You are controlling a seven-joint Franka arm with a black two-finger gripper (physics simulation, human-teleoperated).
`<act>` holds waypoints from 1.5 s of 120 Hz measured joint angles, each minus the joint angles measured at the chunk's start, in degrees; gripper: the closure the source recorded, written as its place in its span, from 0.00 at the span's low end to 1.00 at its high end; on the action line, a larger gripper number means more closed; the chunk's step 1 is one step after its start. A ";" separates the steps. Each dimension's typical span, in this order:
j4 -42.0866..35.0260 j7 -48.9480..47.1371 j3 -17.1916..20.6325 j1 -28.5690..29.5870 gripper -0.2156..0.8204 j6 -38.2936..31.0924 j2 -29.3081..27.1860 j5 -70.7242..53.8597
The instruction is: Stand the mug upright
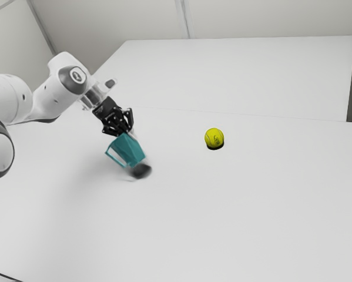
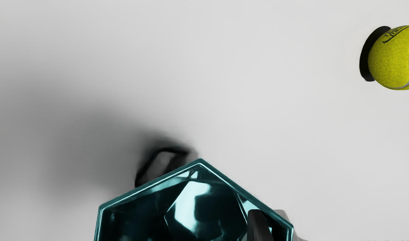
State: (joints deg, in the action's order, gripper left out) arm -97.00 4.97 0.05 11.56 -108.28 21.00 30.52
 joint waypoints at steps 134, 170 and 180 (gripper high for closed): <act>-24.66 -23.18 6.87 -3.18 0.96 -23.82 -14.55 -34.10; -24.52 -26.00 6.95 -3.29 0.73 -24.73 -13.08 -33.86; -24.45 -26.36 6.97 -3.32 0.56 -24.61 -13.51 -33.77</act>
State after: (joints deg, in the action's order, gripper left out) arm -121.45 -21.39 7.02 8.24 -132.89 7.49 -3.25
